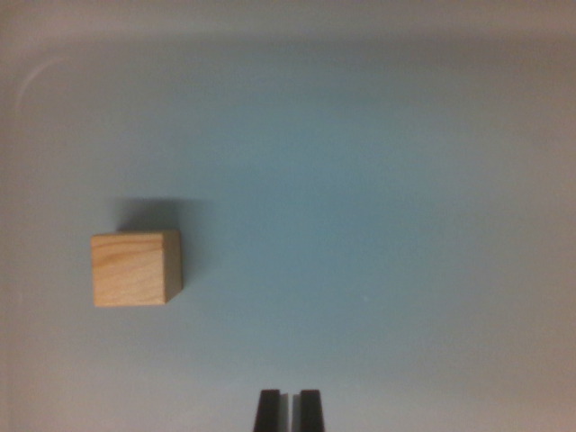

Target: Push wooden cube

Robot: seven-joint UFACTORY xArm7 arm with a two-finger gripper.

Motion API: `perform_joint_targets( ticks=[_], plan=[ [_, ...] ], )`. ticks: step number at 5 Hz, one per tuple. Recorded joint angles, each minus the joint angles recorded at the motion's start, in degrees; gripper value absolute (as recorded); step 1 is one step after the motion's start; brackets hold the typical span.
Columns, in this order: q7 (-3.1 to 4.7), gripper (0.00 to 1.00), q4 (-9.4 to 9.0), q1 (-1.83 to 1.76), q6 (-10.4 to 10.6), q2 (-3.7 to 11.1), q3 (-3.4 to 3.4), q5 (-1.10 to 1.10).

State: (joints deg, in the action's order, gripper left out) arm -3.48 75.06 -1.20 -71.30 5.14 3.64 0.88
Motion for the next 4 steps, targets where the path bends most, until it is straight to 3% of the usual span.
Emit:
perform_joint_targets(
  ticks=[1, 2, 3, 4],
  plan=[
    [0.0, 0.0, 0.0, 0.0, 0.0, 0.0, 0.0, 0.0],
    [-0.68, 0.0, -1.88, -0.44, 2.72, 0.93, 0.51, -0.14],
    [-0.68, 0.0, -1.88, -0.44, 2.72, 0.93, 0.51, -0.14],
    [-1.36, 0.0, -3.75, -0.88, 5.43, 1.86, 1.02, -0.29]
  ],
)
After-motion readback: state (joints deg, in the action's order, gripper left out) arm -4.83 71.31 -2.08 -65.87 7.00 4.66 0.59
